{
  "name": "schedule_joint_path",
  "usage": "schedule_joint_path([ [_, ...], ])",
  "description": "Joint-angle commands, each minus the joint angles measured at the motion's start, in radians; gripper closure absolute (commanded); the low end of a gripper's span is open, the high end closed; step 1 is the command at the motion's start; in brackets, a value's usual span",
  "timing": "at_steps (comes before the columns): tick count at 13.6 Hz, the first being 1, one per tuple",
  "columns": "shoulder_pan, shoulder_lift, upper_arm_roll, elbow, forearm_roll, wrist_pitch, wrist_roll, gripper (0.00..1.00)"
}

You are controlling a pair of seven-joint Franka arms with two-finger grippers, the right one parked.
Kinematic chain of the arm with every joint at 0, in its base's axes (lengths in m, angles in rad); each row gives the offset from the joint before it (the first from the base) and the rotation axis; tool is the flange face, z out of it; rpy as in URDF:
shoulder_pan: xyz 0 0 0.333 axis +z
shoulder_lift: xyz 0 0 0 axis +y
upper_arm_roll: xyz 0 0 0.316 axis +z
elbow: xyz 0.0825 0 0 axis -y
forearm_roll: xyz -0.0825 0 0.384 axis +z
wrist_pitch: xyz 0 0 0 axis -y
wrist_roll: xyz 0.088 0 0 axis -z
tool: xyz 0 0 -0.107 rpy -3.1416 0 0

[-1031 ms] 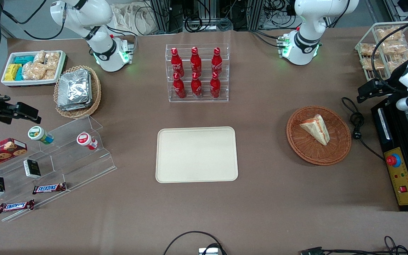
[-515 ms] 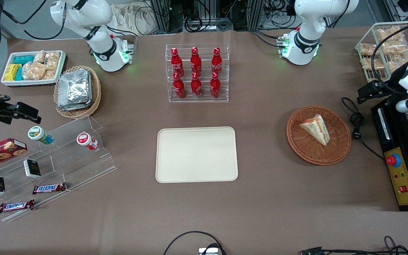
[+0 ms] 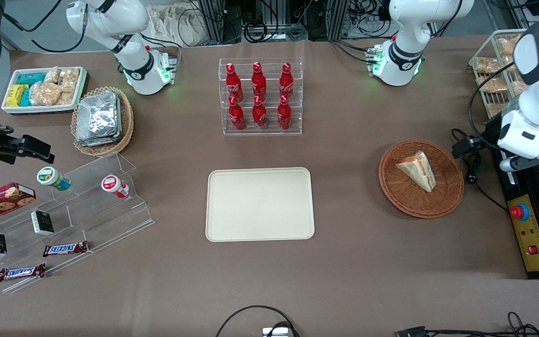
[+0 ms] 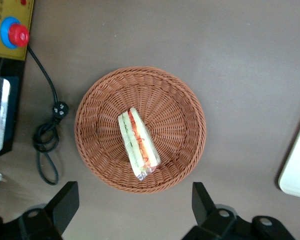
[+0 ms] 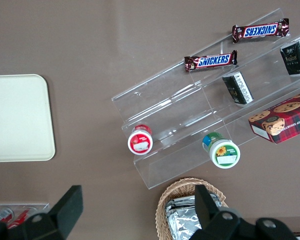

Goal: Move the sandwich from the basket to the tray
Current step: 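Lower the open left gripper over the wrapped sandwich in the basket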

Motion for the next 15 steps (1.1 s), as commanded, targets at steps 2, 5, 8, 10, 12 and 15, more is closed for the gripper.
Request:
schedule_joint_path([
  [2,0.003,-0.074,-0.006,-0.234,0.015,0.215,-0.084,0.0],
  [5,0.004,-0.069,-0.005,-0.328,0.015,0.324,-0.11,0.0],
  [8,0.004,-0.058,-0.005,-0.411,0.015,0.442,-0.199,0.0],
  [10,0.003,-0.043,-0.005,-0.449,0.015,0.511,-0.254,0.0],
  [12,0.003,-0.034,-0.005,-0.484,0.015,0.568,-0.279,0.0],
  [15,0.003,-0.008,-0.006,-0.532,0.012,0.656,-0.293,0.0],
])
